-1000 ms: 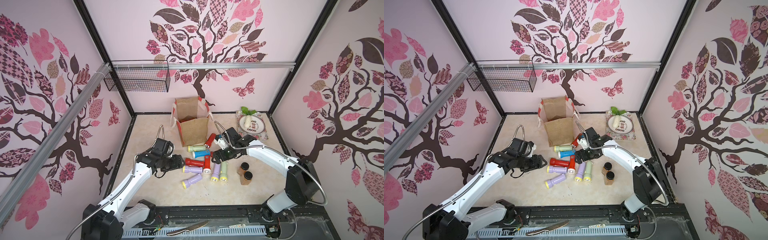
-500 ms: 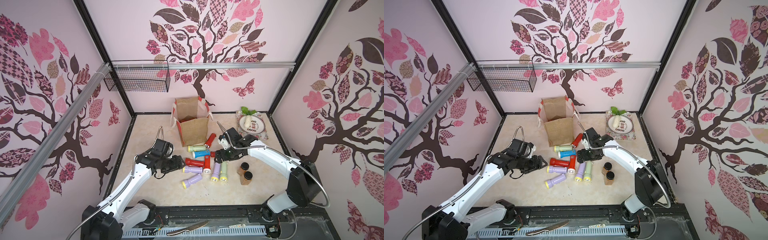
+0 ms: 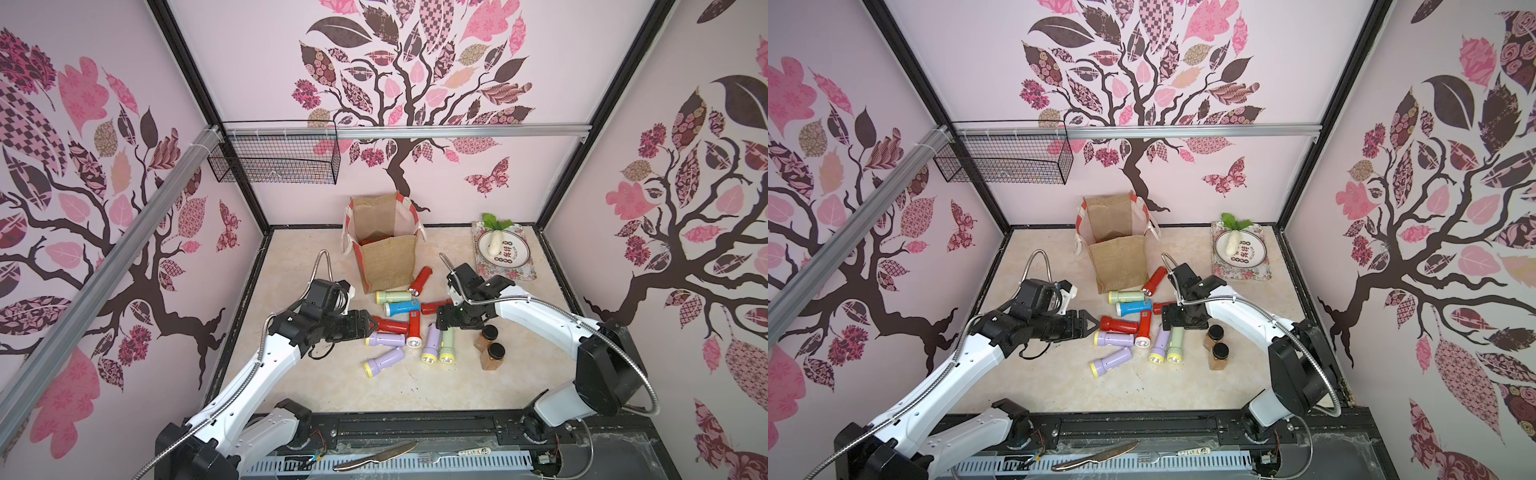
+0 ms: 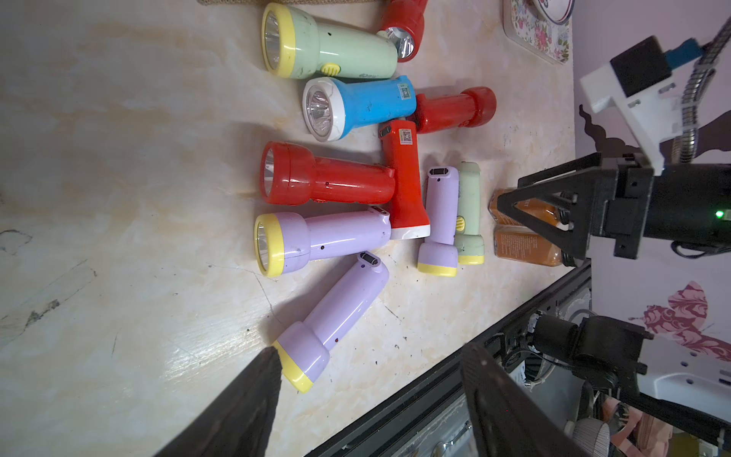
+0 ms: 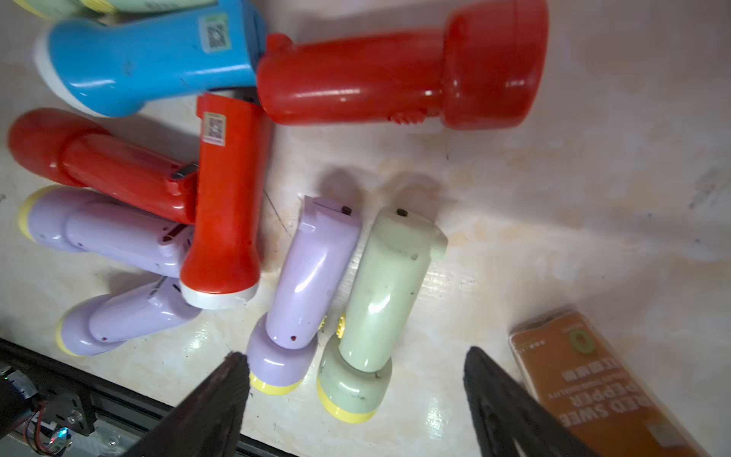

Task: Put the flashlights into the tote bags
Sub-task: Pick up the flashlight from the center of the board.

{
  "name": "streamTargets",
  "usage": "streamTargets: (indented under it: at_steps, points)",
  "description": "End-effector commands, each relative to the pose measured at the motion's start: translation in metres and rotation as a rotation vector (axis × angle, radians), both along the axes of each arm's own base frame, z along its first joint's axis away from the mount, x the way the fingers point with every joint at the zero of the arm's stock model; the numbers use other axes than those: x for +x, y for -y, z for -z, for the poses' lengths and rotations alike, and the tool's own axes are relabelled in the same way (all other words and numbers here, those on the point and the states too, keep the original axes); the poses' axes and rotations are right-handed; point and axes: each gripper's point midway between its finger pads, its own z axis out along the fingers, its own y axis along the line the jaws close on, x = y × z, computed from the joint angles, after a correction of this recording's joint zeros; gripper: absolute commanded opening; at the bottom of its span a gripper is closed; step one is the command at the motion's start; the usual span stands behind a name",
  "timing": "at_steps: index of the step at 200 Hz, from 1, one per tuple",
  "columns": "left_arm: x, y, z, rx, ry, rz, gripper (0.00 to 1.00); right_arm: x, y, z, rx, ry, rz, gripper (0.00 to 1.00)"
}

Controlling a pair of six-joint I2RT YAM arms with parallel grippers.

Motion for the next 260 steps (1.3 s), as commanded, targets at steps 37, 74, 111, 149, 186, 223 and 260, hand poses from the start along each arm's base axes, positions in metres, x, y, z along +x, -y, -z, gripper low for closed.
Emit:
streamTargets:
  at_steps: [37,74,111,149,186,223,260]
  points:
    - [0.0,0.0,0.016,0.026,-0.005,0.027,0.75,0.004,-0.004,0.016,-0.006,-0.014,-0.009,0.85]
    - [0.005,-0.001,0.015,0.055,0.001,0.034,0.76,0.011,-0.005,0.024,-0.026,-0.015,-0.012,0.82]
    - [0.011,0.0,0.014,0.061,0.013,0.036,0.76,0.011,0.005,0.026,-0.07,-0.008,-0.004,0.78]
    - [0.01,0.0,0.013,0.063,0.02,0.04,0.76,0.01,0.006,0.036,-0.059,-0.024,0.007,0.76]
    - [0.004,-0.004,0.017,0.074,0.012,0.04,0.76,0.011,0.004,0.043,-0.051,-0.03,0.018,0.74]
    - [0.002,-0.006,0.017,0.077,0.016,0.037,0.76,0.01,0.005,0.05,-0.052,-0.033,0.026,0.72]
    - [0.0,-0.006,0.018,0.071,0.016,0.041,0.76,0.012,0.005,0.056,-0.061,-0.034,0.033,0.69]
